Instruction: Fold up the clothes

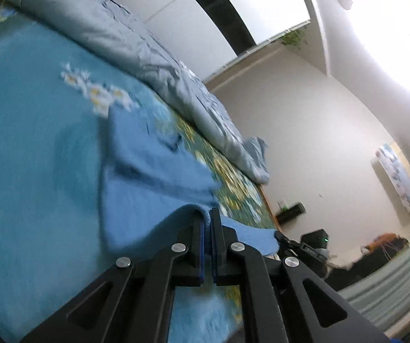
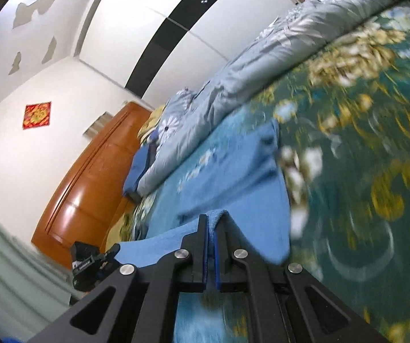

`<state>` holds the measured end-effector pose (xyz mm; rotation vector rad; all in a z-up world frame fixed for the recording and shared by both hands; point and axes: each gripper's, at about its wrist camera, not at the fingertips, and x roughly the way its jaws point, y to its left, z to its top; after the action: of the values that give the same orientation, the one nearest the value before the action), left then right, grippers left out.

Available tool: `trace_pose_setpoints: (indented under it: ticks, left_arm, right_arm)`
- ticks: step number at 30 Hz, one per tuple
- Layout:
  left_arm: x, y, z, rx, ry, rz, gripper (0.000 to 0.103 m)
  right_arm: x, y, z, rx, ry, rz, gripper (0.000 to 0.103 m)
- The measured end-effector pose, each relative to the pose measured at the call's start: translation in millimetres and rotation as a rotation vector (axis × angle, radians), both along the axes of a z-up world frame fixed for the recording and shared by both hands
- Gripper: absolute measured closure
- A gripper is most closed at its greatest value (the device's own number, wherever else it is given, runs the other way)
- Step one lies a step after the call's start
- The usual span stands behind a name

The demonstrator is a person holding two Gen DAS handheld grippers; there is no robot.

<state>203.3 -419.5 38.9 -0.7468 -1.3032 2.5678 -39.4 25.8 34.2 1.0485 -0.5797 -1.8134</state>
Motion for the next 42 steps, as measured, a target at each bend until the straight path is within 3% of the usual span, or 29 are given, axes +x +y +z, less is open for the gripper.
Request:
trace_pose_setpoints:
  ticks: [9,16,21,27,30,35,39,41,42]
  left_arm:
    - [-110,-64,-30,0.029,-0.126,0.090,0.100]
    - [-167,-98,-67,0.045,-0.236,0.129,0.100]
    - [-186,-105,-86,0.041,-0.293,0.130,0.100]
    - [-185,-111,-91,0.111,-0.246,0.113,0.100]
    - [-187,-114,-87,0.151,-0.213,0.110,0.100]
    - [-195,-123,-89,0.273,-0.183,0.140,0.097]
    - [-194,-127,-95,0.312,-0.209,0.186,0.081]
    - [-189,-131,-96,0.324,-0.201,0.208,0.068]
    - [-186,-134,-98,0.339,-0.194,0.216,0.067]
  right_arm:
    - [-104,-87,2,0.148,-0.013,-0.065,0.099]
    - [-168,-147,-34,0.300,-0.067,-0.065,0.099]
    - [-193,-171,-57,0.383,-0.101,-0.066,0.100]
    - [-196,-177,-61,0.394,-0.089,-0.042,0.096]
    - [-197,-172,-52,0.335,-0.072,-0.046,0.096]
    - [-204,-170,-49,0.335,-0.066,-0.078,0.096]
    - [-209,-162,-56,0.335,-0.084,-0.124,0.059]
    - [-211,-156,-60,0.331,-0.094,-0.151,0.057]
    - [-212,-153,-61,0.329,-0.099,-0.165,0.057]
